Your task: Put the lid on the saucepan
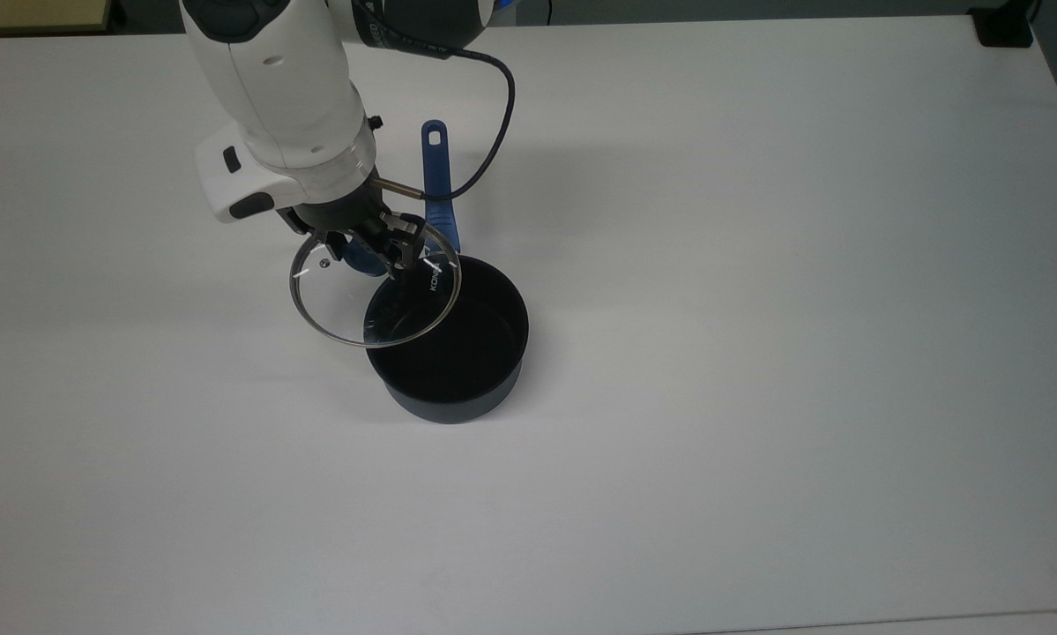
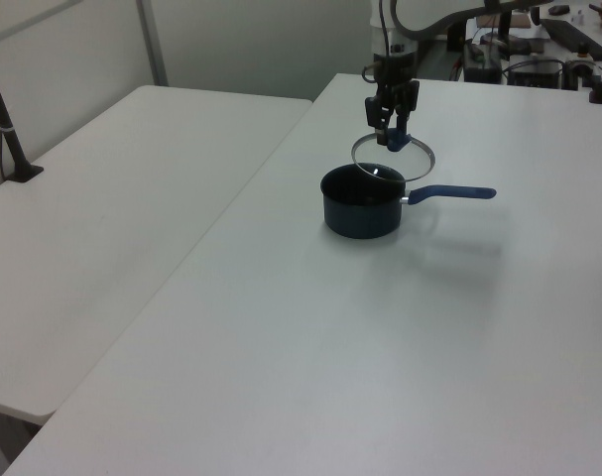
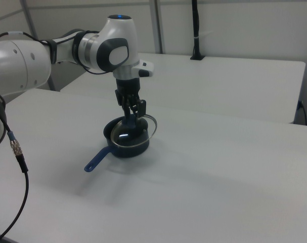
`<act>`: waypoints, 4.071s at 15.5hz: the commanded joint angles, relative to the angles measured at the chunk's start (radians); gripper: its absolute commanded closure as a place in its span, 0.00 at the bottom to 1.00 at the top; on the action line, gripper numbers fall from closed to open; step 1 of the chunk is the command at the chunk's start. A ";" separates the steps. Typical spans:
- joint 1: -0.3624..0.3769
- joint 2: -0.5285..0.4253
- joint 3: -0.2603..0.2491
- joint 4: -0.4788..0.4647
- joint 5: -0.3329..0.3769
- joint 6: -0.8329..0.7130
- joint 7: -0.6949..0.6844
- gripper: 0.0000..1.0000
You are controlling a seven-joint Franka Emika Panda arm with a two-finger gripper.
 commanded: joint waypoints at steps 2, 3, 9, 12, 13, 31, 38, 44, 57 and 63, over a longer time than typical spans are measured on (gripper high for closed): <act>0.019 0.014 0.004 0.035 0.021 0.018 0.062 0.54; 0.020 0.018 0.004 0.038 0.041 0.021 0.066 0.54; 0.042 0.045 0.004 0.044 0.058 0.094 0.112 0.54; 0.047 0.060 0.004 0.044 0.058 0.110 0.115 0.54; 0.050 0.062 0.006 0.044 0.058 0.111 0.115 0.54; 0.048 0.087 0.033 0.072 0.083 0.128 0.151 0.54; 0.048 0.094 0.033 0.070 0.081 0.142 0.148 0.54; 0.050 0.096 0.035 0.070 0.080 0.096 0.135 0.54; 0.070 0.103 0.035 0.059 0.012 0.073 0.124 0.54; 0.070 0.103 0.033 0.047 -0.045 0.071 0.119 0.54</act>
